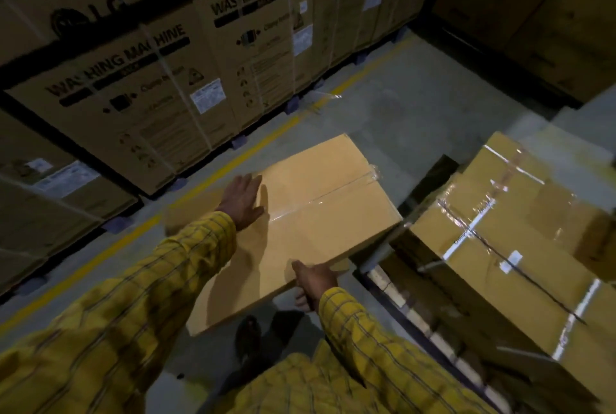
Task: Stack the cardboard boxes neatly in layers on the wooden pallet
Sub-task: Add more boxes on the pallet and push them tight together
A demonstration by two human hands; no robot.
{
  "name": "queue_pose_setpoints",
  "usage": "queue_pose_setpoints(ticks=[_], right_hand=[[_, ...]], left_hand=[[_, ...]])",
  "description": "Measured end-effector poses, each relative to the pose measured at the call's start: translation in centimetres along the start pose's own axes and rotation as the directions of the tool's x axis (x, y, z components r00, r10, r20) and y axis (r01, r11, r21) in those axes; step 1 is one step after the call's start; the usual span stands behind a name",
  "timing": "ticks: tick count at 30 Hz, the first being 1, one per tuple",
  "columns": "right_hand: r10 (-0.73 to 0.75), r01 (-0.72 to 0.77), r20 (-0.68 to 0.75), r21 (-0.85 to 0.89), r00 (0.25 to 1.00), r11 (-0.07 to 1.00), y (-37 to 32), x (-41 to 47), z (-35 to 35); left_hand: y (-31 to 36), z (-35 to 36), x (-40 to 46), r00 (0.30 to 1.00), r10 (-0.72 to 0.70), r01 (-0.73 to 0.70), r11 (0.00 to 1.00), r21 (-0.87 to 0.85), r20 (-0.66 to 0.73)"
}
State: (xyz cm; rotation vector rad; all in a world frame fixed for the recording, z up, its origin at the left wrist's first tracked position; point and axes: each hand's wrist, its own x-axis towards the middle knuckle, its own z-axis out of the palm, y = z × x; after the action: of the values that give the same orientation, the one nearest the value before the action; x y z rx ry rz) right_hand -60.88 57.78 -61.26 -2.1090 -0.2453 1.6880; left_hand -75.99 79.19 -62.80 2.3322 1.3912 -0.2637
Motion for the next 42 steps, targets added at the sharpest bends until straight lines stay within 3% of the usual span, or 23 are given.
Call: queue_pose_setpoints(ticks=[5, 8, 13, 21, 26, 30, 37, 42], right_hand=[[0.061, -0.060, -0.050, 0.022, 0.997, 0.998, 0.6, 0.2, 3.6], [0.001, 0.000, -0.174, 0.001, 0.985, 1.000, 0.0, 0.1, 5.0], [-0.056, 0.107, -0.308, 0.151, 0.950, 0.983, -1.2, -0.7, 6.1], [-0.127, 0.298, -0.424, 0.365, 0.897, 0.882, -2.0, -0.2, 0.8], [-0.207, 0.446, -0.503, 0.418, 0.839, 0.792, -1.5, 1.6, -7.3], [-0.293, 0.597, -0.597, 0.409, 0.747, 0.690, -2.2, 0.2, -16.6], [-0.317, 0.660, -0.696, 0.296, 0.644, 0.691, -0.6, -1.0, -33.9], [-0.320, 0.643, -0.753, 0.174, 0.575, 0.746, 2.0, -2.0, -44.2]], left_hand=[[-2.4, -1.1, 2.1, 0.999, -0.025, 0.023, 0.999, 0.046, 0.030], [-3.5, -1.4, 3.4, 1.000, -0.011, 0.011, 1.000, -0.013, 0.003], [-3.2, -3.4, 5.1, 1.000, 0.001, -0.001, 0.992, -0.124, 0.002], [3.4, -8.0, 6.3, 0.981, 0.103, -0.135, 0.971, -0.195, -0.167], [12.0, -10.5, 7.0, 0.971, 0.118, -0.160, 0.967, -0.200, -0.207], [20.2, -11.7, 7.7, 0.964, 0.134, -0.197, 0.941, -0.275, -0.232], [34.6, -9.4, 8.8, 0.954, 0.223, -0.299, 0.786, -0.541, -0.203], [43.9, -7.2, 8.8, 0.936, 0.313, -0.348, 0.740, -0.576, -0.162]])
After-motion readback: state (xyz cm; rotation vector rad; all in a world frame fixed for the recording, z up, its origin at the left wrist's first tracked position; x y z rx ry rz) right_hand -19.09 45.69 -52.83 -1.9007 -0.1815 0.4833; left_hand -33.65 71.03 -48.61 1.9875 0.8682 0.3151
